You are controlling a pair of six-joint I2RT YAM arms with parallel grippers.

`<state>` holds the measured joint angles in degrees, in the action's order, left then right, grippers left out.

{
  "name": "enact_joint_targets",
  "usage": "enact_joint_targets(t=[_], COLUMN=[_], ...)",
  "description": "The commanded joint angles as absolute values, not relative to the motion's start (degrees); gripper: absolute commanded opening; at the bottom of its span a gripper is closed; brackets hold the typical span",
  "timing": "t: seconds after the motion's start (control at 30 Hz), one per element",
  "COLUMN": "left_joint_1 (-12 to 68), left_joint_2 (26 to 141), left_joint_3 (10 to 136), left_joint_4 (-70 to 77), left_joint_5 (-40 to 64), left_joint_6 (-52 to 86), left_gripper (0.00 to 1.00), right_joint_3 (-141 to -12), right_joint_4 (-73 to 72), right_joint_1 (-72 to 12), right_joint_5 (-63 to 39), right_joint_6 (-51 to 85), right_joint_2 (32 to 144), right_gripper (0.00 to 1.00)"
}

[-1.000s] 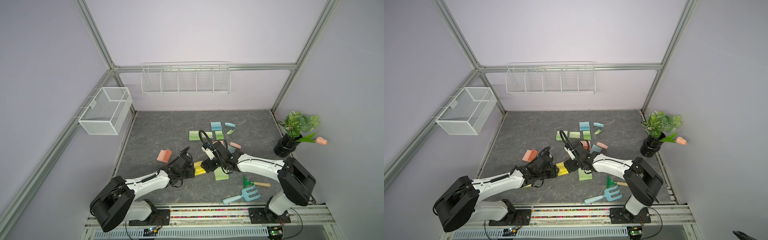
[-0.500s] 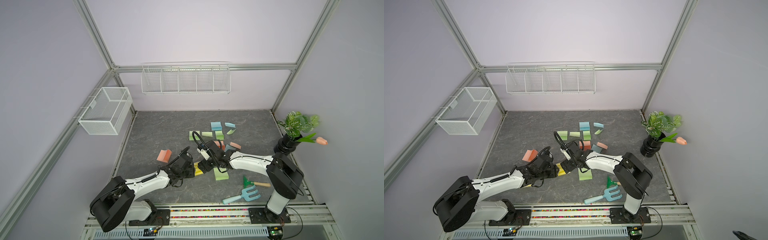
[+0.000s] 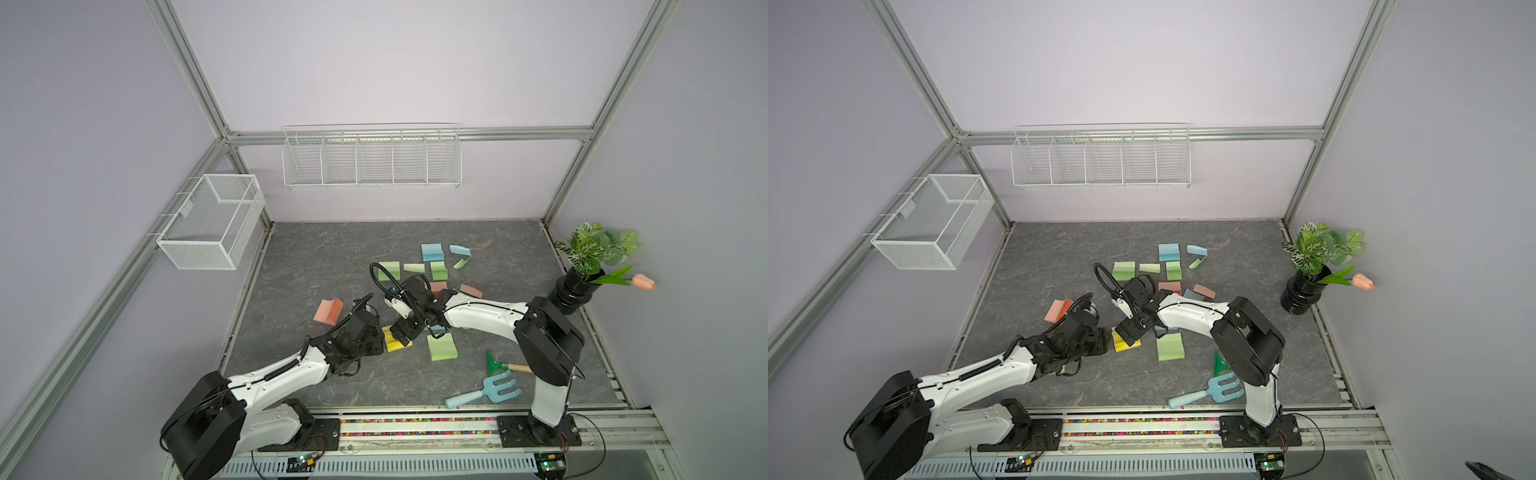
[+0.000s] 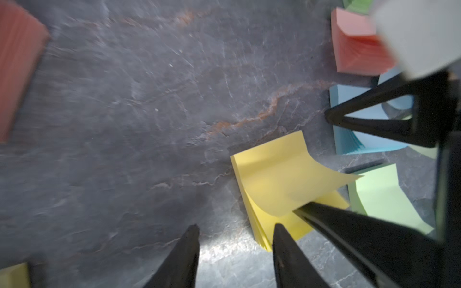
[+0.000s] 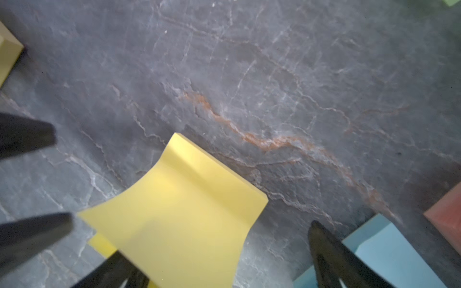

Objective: Tear off pages from different memo pads
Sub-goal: Pick up the memo pad from the center of the board.

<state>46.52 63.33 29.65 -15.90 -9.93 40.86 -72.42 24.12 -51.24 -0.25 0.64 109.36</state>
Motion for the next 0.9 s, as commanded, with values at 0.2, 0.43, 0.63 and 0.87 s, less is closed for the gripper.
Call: enact_joint_targets(t=[0.2, 0.43, 0.63, 0.87], left_joint_1=[46.6, 46.7, 46.8, 46.8], left_joint_2=[41.5, 27.1, 21.1, 19.7], left_joint_3=[29.3, 33.2, 34.5, 41.9], left_joint_4=[-33.9, -46.3, -48.9, -55.6], left_joint_5=[-21.3, -21.1, -18.2, -22.2], left_joint_6=[46.3, 47.2, 49.3, 49.9], left_gripper=[0.50, 0.50, 0.50, 0.50], right_joint_3=[-80.2, -83.9, -84.8, -87.3], right_joint_4=[32.7, 35.4, 35.8, 38.3], right_joint_1=[-53.4, -54.4, -55.1, -55.1], right_joint_5=[2.7, 6.3, 3.6, 1.0], right_joint_6=[-11.9, -19.2, -22.7, -25.0], right_joint_2=[115.1, 117.0, 116.6, 117.9], right_gripper=[0.92, 0.68, 0.47, 0.12])
